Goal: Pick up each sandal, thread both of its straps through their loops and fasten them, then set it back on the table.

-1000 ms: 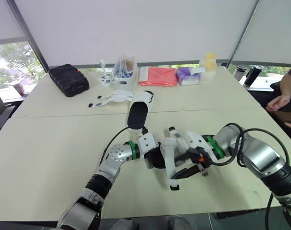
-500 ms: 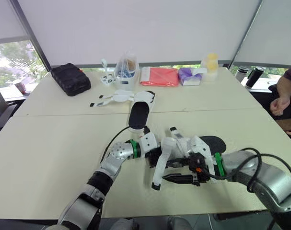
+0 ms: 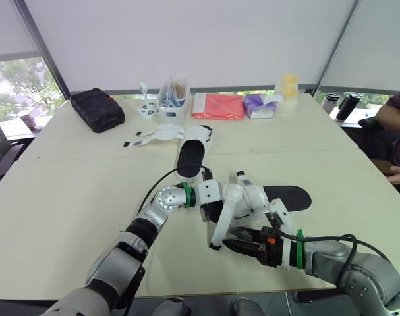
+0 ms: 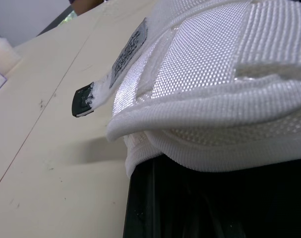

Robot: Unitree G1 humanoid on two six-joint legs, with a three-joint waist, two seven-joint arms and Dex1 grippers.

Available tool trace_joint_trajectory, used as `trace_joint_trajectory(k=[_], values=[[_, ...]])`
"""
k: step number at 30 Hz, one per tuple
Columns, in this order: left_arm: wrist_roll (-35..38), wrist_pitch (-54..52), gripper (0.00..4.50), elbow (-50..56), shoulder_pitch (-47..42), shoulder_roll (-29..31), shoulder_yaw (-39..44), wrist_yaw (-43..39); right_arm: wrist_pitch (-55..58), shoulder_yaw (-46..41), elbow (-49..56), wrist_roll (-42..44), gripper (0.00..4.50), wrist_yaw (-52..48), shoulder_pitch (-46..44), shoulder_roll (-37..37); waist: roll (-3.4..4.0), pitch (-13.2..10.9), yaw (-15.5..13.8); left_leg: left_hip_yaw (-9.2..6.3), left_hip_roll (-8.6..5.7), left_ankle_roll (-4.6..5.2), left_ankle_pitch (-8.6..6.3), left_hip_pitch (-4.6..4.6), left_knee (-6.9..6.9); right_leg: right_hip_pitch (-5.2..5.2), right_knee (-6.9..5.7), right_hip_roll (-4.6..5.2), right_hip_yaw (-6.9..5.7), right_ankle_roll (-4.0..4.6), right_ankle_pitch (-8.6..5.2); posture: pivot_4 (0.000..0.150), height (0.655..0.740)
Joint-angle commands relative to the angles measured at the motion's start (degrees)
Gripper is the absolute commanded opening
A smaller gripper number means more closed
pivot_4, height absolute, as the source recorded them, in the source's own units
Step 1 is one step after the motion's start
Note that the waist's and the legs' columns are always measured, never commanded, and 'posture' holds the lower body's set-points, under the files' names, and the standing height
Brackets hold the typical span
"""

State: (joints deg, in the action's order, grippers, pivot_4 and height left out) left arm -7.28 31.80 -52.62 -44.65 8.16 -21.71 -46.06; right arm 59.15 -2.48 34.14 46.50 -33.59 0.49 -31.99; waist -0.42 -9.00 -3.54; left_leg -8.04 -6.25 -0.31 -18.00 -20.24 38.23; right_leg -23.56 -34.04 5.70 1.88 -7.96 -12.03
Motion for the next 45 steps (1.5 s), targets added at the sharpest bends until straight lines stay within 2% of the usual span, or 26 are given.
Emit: trace_joint_trajectory(k=[1, 8, 14, 15, 17, 18, 19, 23, 25, 29, 33, 37, 45], values=[[-2.33, -1.65, 0.0, -3.64, 0.8, 0.55, -0.26, 0.58, -0.79, 1.92, -0.94, -0.95, 2.18, 1.9, -1.04, 1.55, 0.0, 0.0, 0.01, 0.0, 0.01, 0.0, 0.0, 0.0, 0.0, 0.01, 0.0, -0.01, 0.0, 0.0, 0.0, 0.15, 0.74], [-2.22, -1.84, 0.0, -2.82, 2.23, 0.71, -0.02, 0.78, -0.64, 1.62, -3.26, 0.4, 2.18, 2.18, -0.2, 3.02, 0.0, 0.0, 0.01, -0.01, 0.0, 0.0, 0.0, -0.01, 0.0, 0.0, 0.01, -0.01, 0.0, 0.0, 0.0, 0.15, 0.74], [-2.34, -2.35, 0.0, -2.09, 3.15, 0.2, 0.2, 1.08, -0.35, 0.48, -8.4, 3.17, 2.18, 6.17, -2.63, 11.9, 0.01, 0.02, 0.11, -0.02, 0.04, 0.0, 0.0, 0.0, -0.01, -0.02, 0.0, -0.05, 0.0, 0.01, 0.0, 0.15, 0.74], [-2.28, -2.45, 0.0, -1.87, 3.35, 0.17, 0.27, 1.07, -0.05, -0.11, -9.02, 3.65, 1.66, 7.03, -2.84, 12.9, 0.01, 0.02, 0.11, -0.02, 0.04, 0.0, 0.0, 0.0, -0.01, -0.02, 0.01, -0.05, 0.0, 0.03, 0.02, 0.15, 0.74], [-2.23, -2.64, 0.0, -1.5, 3.61, 0.22, 0.38, 1.1, 0.54, -0.66, -9.54, 4.28, 0.92, 7.66, -3.06, 13.5, 0.02, 0.02, 0.08, -0.02, 0.03, 0.0, 0.0, -0.01, -0.01, -0.03, 0.01, -0.05, 0.0, 0.1, 0.06, 0.15, 0.74], [-2.24, -2.71, 0.0, -1.41, 3.65, 0.23, 0.41, 1.12, 0.75, -0.73, -9.63, 4.44, 0.34, 7.74, -3.15, 13.45, 0.02, 0.02, 0.05, -0.02, 0.03, 0.0, 0.0, -0.02, -0.02, -0.04, 0.01, -0.05, 0.0, 0.14, 0.08, 0.15, 0.74], [-2.25, -2.7, 0.0, -1.27, 3.84, 0.38, 0.44, 1.14, 1.12, -0.61, -9.62, 4.46, 0.02, 7.64, -3.16, 12.98, 0.02, 0.02, 0.05, -0.02, 0.03, 0.0, 0.0, -0.03, -0.02, -0.04, 0.01, -0.05, 0.0, 0.16, 0.09, 0.15, 0.74], [-2.32, -2.8, 0.0, -1.0, 4.22, 0.66, 0.59, 1.3, 3.5, -1.11, -9.1, 6.49, 0.02, 6.75, -3.64, 11.04, 0.02, 0.02, 0.13, -0.02, 0.03, 0.01, -0.01, -0.03, -0.04, -0.05, 0.01, -0.05, 0.0, 0.13, 0.07, 0.15, 0.74], [-2.36, -2.92, 0.0, -0.94, 4.21, 0.71, 0.69, 1.51, 4.52, -2.12, -6.39, 9.2, 0.02, 2.98, -4.65, 7.22, 0.02, 0.02, 0.13, -0.02, 0.03, 0.01, -0.01, -0.03, -0.05, -0.05, 0.01, -0.05, 0.0, 0.09, 0.04, 0.15, 0.74], [-2.36, -2.95, 0.0, -1.09, 4.18, 0.93, 0.8, 1.75, 4.52, -2.57, -5.01, 10.5, 0.02, -5.97, -12.26, -3.7, 0.05, -0.01, 0.54, 0.01, 0.02, 0.01, 0.0, -0.05, -0.04, -0.05, 0.03, -0.04, 0.0, -0.03, -0.02, 0.15, 0.74], [-2.47, -3.04, 0.0, -1.63, 4.03, 0.78, 0.93, 2.2, 5.34, -0.74, -10.93, 11.02, 0.02, -16.11, -23.72, -11.15, 0.04, -0.02, 0.77, -0.08, 0.07, 0.0, 0.0, -0.05, -0.04, 0.03, 0.05, -0.03, -0.18, -0.06, -0.05, 0.15, 0.74], [-2.73, -3.02, 0.0, -1.74, 4.25, 0.43, 0.86, 2.54, 3.23, 6.35, -20.02, 5.12, 0.02, -22.65, -32.8, -12.34, 0.0, -0.04, 0.85, -0.14, 0.05, 0.0, 0.0, -0.08, -0.03, 0.03, 0.08, 0.01, -0.25, -0.04, -0.03, 0.15, 0.74], [-2.64, -3.42, 0.0, -0.41, 5.32, 0.67, 1.17, 3.11, -5.95, 17.06, -35.08, -7.29, 0.02, -35.41, -41.48, -12.03, 0.02, -0.03, 0.84, -0.16, -0.05, 0.0, 0.0, -0.12, -0.03, -0.01, 0.08, 0.12, -0.28, 0.04, 0.02, 0.15, 0.74]])
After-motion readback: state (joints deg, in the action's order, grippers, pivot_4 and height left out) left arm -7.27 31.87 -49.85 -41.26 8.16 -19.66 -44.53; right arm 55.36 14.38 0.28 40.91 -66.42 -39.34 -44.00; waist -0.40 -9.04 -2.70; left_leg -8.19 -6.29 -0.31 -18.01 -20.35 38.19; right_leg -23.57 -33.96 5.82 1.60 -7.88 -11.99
